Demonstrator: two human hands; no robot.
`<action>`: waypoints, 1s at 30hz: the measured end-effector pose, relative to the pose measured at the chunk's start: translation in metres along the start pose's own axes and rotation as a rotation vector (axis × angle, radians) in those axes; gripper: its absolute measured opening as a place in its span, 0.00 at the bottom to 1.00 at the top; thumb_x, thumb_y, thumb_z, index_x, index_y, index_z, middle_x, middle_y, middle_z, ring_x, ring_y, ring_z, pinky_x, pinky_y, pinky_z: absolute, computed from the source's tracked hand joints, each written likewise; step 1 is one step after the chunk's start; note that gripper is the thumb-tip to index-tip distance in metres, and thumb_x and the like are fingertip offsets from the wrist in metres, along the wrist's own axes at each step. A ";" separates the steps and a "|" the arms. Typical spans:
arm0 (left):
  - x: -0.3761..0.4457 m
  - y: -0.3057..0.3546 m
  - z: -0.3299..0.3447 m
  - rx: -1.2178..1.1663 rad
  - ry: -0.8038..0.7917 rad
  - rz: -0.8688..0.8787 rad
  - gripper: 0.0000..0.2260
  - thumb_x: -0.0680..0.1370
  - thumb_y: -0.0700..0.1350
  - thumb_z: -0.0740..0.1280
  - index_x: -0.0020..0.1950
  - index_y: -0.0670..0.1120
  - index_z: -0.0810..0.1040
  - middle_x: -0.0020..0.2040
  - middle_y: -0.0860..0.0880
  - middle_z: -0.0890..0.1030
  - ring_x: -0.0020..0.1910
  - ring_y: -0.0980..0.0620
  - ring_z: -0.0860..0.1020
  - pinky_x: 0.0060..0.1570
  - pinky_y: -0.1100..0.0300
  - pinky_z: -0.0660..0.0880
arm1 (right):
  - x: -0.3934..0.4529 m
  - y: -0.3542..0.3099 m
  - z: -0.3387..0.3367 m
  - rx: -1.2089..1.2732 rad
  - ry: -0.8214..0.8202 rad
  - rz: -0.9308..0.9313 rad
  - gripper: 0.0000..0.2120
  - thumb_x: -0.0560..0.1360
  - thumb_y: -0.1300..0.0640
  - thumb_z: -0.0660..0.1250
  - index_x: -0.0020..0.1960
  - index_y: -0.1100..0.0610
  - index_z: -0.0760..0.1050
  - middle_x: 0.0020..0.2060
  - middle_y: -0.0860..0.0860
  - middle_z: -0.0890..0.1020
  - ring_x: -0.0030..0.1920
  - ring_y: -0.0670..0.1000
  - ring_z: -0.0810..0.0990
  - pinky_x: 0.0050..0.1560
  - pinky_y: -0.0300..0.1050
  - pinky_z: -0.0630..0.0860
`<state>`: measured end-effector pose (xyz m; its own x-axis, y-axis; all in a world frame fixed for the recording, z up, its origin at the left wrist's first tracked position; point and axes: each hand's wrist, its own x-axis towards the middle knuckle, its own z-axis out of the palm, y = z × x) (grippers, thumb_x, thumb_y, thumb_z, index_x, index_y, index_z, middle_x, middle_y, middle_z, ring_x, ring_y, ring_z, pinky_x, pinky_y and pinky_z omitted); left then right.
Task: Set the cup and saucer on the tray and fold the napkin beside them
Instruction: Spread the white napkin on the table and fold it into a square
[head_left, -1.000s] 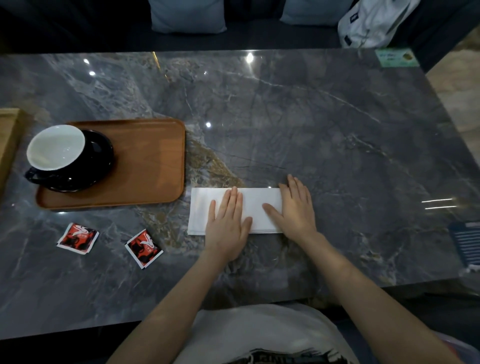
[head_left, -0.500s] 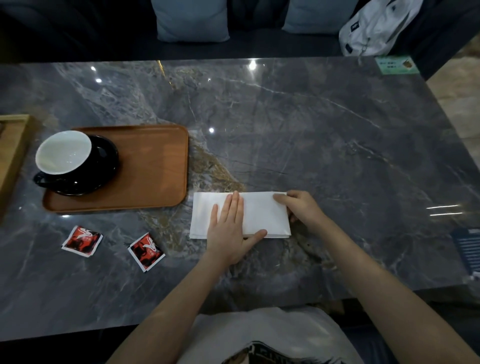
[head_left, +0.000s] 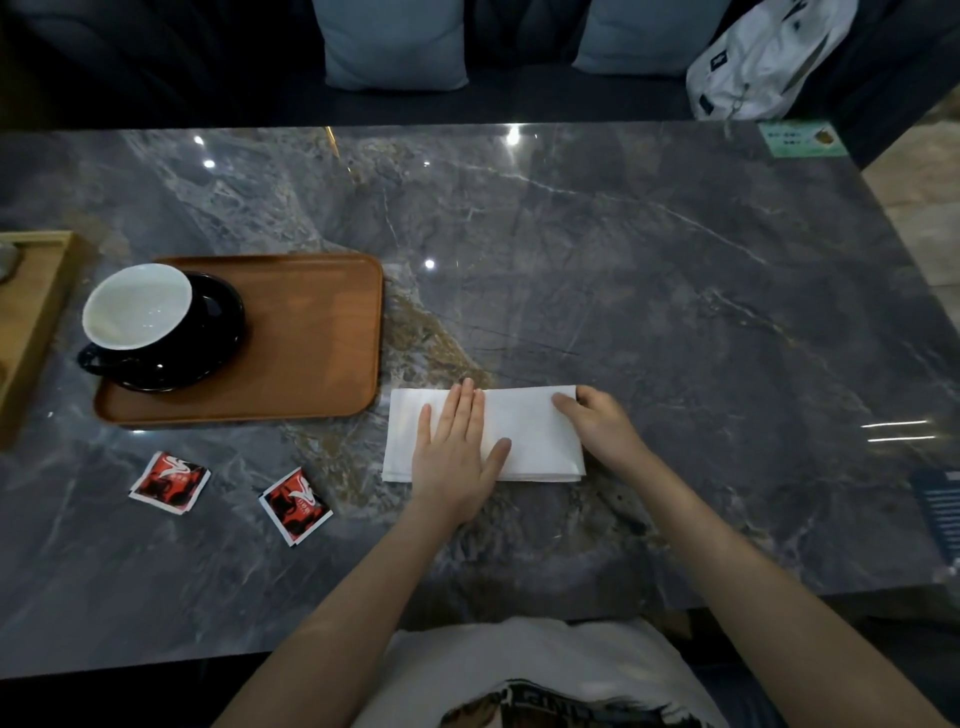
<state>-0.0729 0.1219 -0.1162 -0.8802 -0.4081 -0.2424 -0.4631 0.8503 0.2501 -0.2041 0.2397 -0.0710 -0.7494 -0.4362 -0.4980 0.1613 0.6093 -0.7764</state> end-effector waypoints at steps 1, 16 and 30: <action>-0.001 0.000 0.000 0.002 -0.003 0.000 0.40 0.70 0.67 0.29 0.75 0.45 0.41 0.77 0.49 0.41 0.75 0.53 0.39 0.72 0.50 0.36 | 0.000 -0.001 0.000 -0.003 0.002 0.003 0.12 0.77 0.57 0.61 0.54 0.64 0.77 0.48 0.56 0.81 0.46 0.53 0.79 0.48 0.49 0.75; -0.002 -0.007 -0.003 0.030 0.026 0.165 0.50 0.66 0.77 0.39 0.75 0.41 0.50 0.77 0.43 0.50 0.76 0.47 0.46 0.72 0.46 0.44 | 0.000 -0.058 0.020 -0.256 0.082 -0.168 0.13 0.72 0.61 0.64 0.56 0.59 0.79 0.50 0.56 0.82 0.53 0.56 0.79 0.56 0.48 0.75; -0.026 -0.004 -0.016 -0.225 0.185 -0.141 0.49 0.64 0.76 0.48 0.75 0.49 0.41 0.77 0.46 0.48 0.76 0.51 0.43 0.72 0.51 0.33 | 0.018 -0.117 0.054 -0.281 -0.496 -0.048 0.15 0.74 0.62 0.54 0.48 0.70 0.76 0.34 0.62 0.82 0.33 0.59 0.82 0.40 0.46 0.77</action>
<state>-0.0501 0.1242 -0.0958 -0.8003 -0.5874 -0.1201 -0.5749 0.6948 0.4322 -0.2022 0.1249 -0.0100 -0.3497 -0.6852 -0.6389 -0.0932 0.7040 -0.7040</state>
